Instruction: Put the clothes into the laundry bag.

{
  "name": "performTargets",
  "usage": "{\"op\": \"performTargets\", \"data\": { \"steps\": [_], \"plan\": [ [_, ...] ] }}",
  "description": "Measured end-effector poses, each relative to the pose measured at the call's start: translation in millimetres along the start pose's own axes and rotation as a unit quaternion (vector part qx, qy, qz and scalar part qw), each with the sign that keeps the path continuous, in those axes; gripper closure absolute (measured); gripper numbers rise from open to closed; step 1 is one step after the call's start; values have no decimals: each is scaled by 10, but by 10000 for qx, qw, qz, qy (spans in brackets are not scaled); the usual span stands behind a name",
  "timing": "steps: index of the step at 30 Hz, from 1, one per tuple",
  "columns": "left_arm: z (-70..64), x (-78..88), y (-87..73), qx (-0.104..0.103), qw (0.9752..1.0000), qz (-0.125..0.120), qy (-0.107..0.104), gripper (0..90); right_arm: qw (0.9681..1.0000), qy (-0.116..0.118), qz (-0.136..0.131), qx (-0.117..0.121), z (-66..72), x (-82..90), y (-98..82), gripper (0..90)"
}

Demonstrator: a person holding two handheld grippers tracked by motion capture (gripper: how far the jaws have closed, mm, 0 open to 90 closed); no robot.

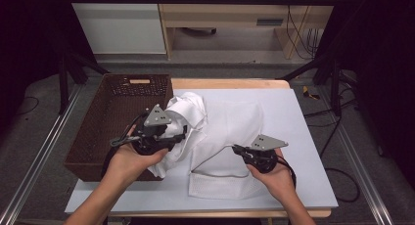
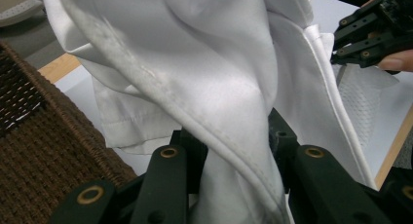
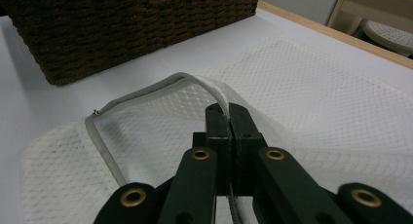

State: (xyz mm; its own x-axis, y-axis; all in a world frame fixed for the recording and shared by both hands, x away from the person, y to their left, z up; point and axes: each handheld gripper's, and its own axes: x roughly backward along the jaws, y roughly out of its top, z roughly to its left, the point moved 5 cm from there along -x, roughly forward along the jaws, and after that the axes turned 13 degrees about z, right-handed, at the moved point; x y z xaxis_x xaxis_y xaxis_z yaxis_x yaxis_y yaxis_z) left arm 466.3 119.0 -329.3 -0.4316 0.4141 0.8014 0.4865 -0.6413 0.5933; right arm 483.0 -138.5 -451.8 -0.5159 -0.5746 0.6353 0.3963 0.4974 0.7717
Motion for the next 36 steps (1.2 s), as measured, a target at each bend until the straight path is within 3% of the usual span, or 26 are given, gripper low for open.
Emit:
{"op": "performTargets", "data": {
  "steps": [18,28,36],
  "plan": [
    [-280,-88,-47,-197,9995,6,-257,685,9998,14,-89,-152,-44,21,-7,891],
    [-480,-88,-76,-417,9982,59,-422,685,9998,10,-105,-182,-54,24,-7,891],
    [-515,-135,-86,-457,9980,82,-423,685,9997,17,-110,-204,-60,26,-7,891]
  ]
}}
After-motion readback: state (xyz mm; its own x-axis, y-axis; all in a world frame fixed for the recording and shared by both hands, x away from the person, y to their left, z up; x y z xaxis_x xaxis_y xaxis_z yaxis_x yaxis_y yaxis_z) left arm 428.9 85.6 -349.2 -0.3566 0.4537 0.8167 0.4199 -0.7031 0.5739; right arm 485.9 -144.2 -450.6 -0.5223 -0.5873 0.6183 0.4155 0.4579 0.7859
